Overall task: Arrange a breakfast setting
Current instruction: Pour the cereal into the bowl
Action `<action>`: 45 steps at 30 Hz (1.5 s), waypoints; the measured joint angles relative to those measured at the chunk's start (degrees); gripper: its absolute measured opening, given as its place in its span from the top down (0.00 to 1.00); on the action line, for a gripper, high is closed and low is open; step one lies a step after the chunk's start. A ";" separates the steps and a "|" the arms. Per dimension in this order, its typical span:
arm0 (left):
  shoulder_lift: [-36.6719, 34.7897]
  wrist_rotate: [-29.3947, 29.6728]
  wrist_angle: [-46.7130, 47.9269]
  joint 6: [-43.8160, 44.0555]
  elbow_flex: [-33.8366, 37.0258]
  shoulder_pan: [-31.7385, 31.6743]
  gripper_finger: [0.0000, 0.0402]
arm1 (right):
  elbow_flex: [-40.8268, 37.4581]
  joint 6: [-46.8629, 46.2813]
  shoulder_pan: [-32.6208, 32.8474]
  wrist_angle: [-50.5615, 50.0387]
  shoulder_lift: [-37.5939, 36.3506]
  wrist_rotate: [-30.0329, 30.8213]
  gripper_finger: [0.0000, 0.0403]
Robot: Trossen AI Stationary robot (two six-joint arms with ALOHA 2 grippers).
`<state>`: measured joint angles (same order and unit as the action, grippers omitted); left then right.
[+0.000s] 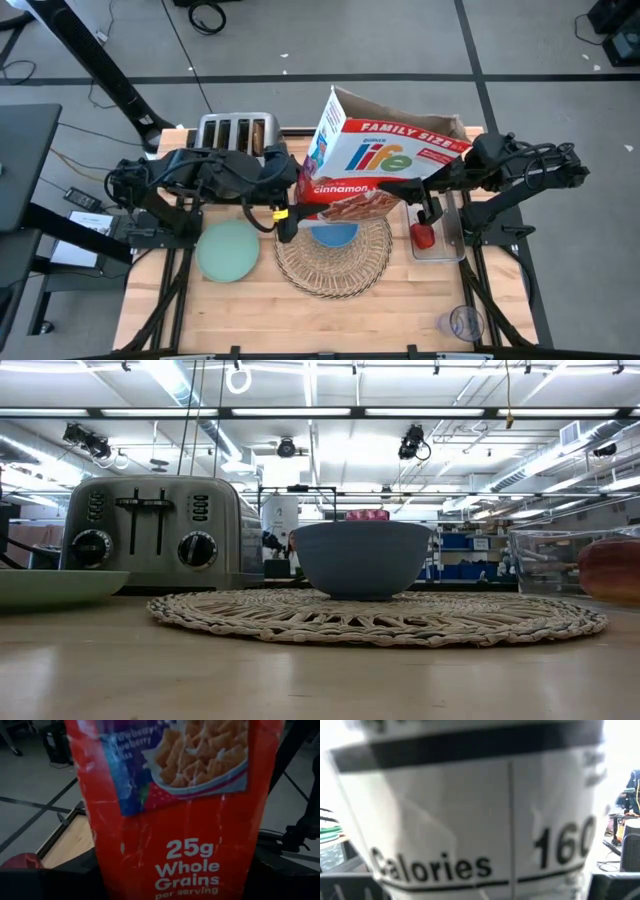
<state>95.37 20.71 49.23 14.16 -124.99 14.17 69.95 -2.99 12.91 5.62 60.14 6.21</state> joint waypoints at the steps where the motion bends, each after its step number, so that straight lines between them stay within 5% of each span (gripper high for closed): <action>1: 0.04 -0.10 0.05 -0.03 0.00 -0.08 0.27 | 0.00 0.08 0.01 -0.11 -0.02 0.17 0.65; 21: 0.29 -1.05 -4.93 -0.56 0.15 -0.89 0.22 | -0.02 2.92 -0.02 4.52 0.28 0.21 0.65; 32: 0.23 -1.09 -5.62 -1.84 0.15 -0.89 0.41 | -0.02 4.03 0.03 4.93 0.24 2.03 0.59; 38: -0.68 -1.04 -5.22 -1.95 0.28 -0.91 0.41 | 0.13 4.16 -0.02 6.85 0.07 3.45 0.46; 45: -3.33 -1.24 -6.14 -3.09 0.37 -0.87 0.41 | 0.24 6.85 -0.02 12.32 -1.75 3.43 0.20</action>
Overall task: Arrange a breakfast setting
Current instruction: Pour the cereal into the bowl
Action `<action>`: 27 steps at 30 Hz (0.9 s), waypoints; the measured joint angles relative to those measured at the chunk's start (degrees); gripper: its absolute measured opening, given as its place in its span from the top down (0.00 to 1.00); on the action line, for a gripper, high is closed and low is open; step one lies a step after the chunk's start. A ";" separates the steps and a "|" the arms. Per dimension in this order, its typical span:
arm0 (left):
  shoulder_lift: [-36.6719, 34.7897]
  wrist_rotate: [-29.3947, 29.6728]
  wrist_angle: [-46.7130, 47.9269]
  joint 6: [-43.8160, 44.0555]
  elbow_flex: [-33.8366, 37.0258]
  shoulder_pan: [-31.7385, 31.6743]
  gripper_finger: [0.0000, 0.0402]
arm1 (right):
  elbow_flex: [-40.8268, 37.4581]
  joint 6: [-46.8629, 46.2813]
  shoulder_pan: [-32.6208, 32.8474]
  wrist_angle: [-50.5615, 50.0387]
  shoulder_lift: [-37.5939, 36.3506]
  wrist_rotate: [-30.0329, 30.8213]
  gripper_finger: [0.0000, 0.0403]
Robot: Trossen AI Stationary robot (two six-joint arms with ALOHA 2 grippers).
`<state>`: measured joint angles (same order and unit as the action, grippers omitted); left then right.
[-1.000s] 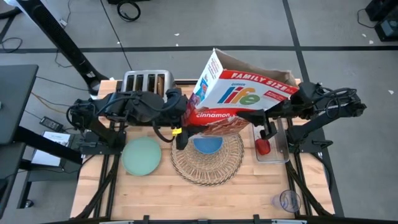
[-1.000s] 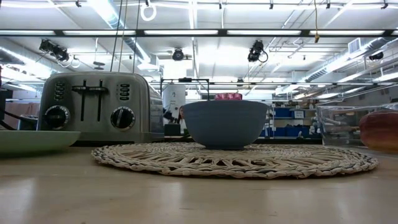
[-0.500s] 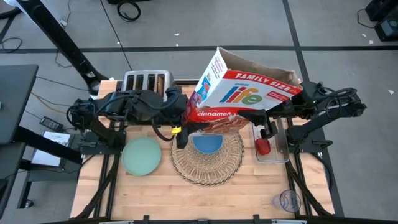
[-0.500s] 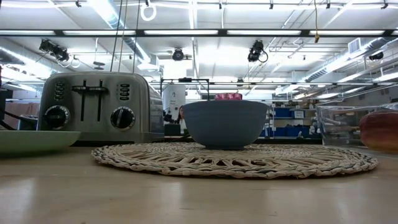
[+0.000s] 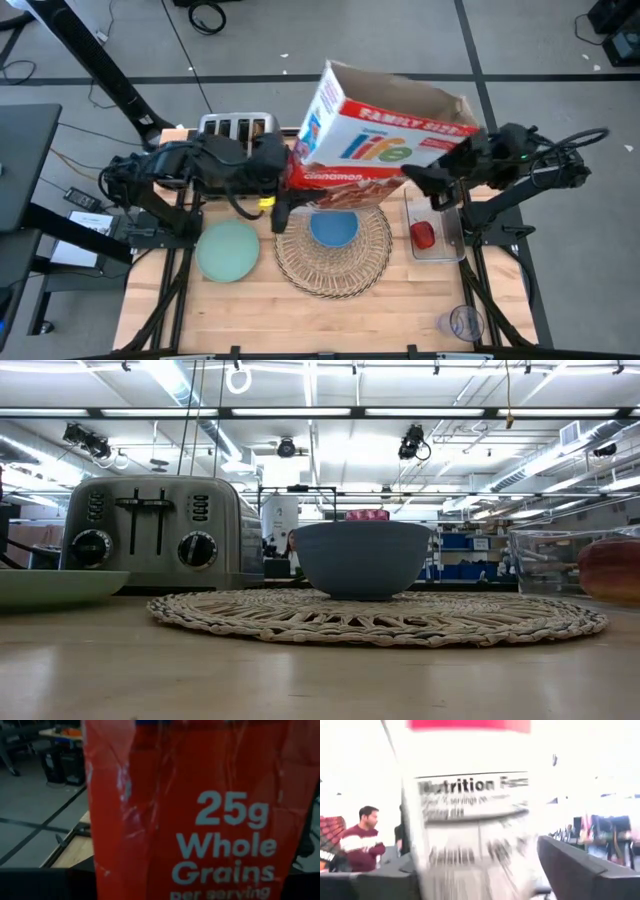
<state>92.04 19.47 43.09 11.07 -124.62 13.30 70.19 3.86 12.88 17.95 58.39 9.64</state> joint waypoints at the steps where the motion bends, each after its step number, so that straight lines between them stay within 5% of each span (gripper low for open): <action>1: -0.51 0.07 -0.65 -0.31 0.00 0.00 0.41 | 0.00 0.89 0.00 -0.08 -0.74 -0.01 0.16; 7: -2.94 0.66 -9.69 -4.87 -0.12 0.00 0.41 | 0.00 1.83 -0.02 -6.24 -5.55 -0.01 0.03; 16: -2.84 0.82 -24.10 -10.73 -0.22 -0.37 0.41 | -4.07 -2.20 -0.02 -13.38 -7.21 0.23 0.07; 27: 1.13 -1.51 -34.60 -11.27 -0.24 -3.51 0.41 | -13.94 0.24 -0.43 25.19 3.42 -0.16 0.04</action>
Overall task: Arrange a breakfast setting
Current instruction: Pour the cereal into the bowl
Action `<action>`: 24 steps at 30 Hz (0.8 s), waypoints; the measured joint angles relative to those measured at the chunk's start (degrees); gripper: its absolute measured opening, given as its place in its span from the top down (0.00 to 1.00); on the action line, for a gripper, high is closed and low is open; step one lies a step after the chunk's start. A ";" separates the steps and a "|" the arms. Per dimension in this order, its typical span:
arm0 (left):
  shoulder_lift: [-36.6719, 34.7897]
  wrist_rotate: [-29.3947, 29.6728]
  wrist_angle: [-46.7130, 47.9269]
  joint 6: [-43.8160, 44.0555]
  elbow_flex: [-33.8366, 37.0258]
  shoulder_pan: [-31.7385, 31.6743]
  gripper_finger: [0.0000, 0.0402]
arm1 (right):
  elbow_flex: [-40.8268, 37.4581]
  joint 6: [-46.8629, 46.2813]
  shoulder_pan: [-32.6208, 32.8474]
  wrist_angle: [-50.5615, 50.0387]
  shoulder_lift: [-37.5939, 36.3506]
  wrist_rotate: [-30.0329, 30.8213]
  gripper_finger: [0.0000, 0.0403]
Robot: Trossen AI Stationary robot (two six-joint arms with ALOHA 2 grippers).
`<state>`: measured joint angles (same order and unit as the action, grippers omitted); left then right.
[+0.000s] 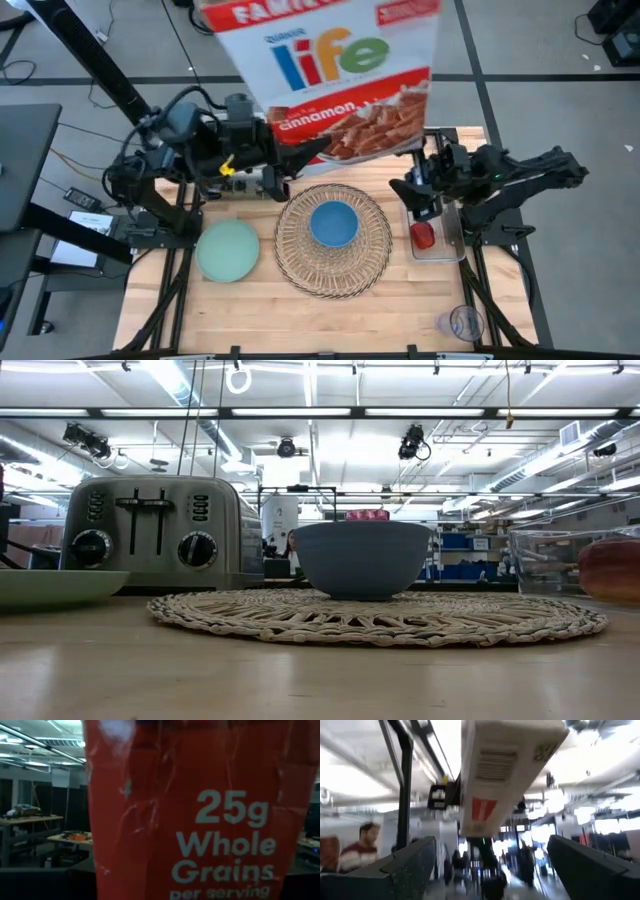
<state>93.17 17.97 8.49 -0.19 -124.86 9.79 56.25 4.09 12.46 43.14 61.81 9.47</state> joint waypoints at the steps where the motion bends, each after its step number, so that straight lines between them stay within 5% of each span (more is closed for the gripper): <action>1: 0.49 -0.26 -0.10 0.30 0.02 -0.25 0.41 | 0.13 -0.20 -0.29 1.95 1.08 -0.15 0.04; 24: 7.46 -5.94 -8.51 1.49 0.04 -3.59 0.41 | 8.97 -2.58 -2.52 6.17 5.62 -6.34 0.03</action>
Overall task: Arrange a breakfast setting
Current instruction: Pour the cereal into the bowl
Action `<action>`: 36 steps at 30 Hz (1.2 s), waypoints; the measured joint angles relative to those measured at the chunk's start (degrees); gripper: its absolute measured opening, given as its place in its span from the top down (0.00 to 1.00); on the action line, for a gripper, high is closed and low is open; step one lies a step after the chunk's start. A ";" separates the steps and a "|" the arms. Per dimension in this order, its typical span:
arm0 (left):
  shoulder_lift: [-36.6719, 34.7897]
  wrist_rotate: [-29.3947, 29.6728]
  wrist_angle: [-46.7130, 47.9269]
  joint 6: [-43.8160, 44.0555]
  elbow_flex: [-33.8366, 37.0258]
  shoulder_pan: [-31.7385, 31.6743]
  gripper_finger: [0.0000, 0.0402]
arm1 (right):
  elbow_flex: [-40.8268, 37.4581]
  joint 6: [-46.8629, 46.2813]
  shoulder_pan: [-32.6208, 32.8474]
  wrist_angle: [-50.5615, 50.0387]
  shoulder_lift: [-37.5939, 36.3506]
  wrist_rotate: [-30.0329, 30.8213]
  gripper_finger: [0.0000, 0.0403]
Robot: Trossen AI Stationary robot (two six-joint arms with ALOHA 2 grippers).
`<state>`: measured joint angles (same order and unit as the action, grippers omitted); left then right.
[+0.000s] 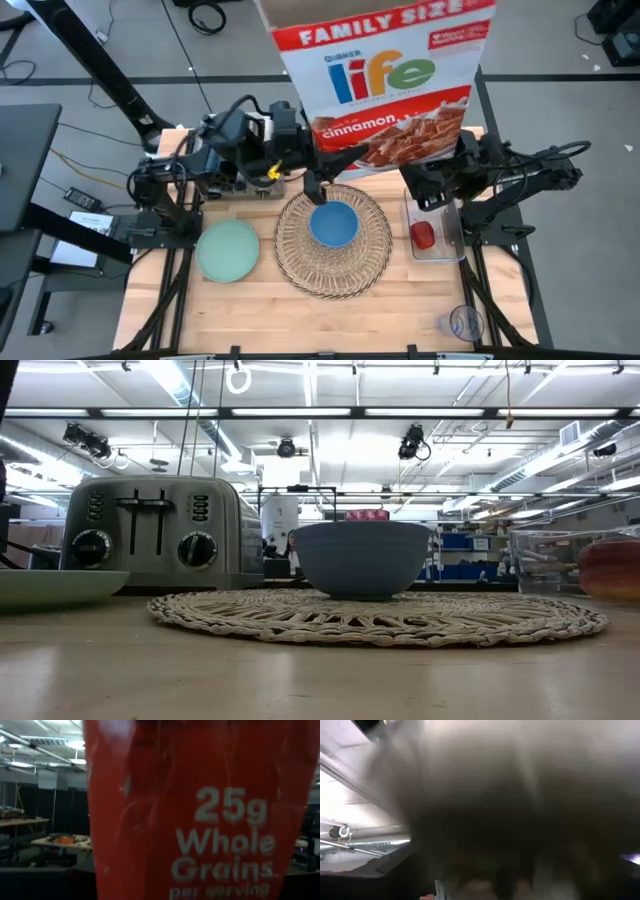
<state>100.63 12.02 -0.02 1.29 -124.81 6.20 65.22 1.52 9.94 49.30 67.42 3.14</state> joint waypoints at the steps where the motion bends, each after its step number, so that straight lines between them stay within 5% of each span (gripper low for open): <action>1: 0.48 -0.08 -0.91 -0.05 -0.05 -0.01 0.41 | 0.10 -0.13 -0.16 0.22 -0.04 0.01 0.03; 20: 1.92 -1.63 -1.08 2.56 -0.17 -0.06 0.41 | 0.08 1.47 -1.03 3.16 -0.09 1.92 0.27; 26: 1.92 -1.61 -0.23 2.39 -0.15 -0.07 0.33 | 0.03 2.25 -1.12 3.16 -0.04 2.01 0.36; 36: 0.30 -1.63 5.32 1.01 0.04 0.84 0.22 | -0.17 3.04 -0.98 1.70 -1.65 1.86 0.38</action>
<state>100.93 10.39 5.30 2.31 -124.77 7.03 65.06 4.56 8.95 51.00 65.77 4.99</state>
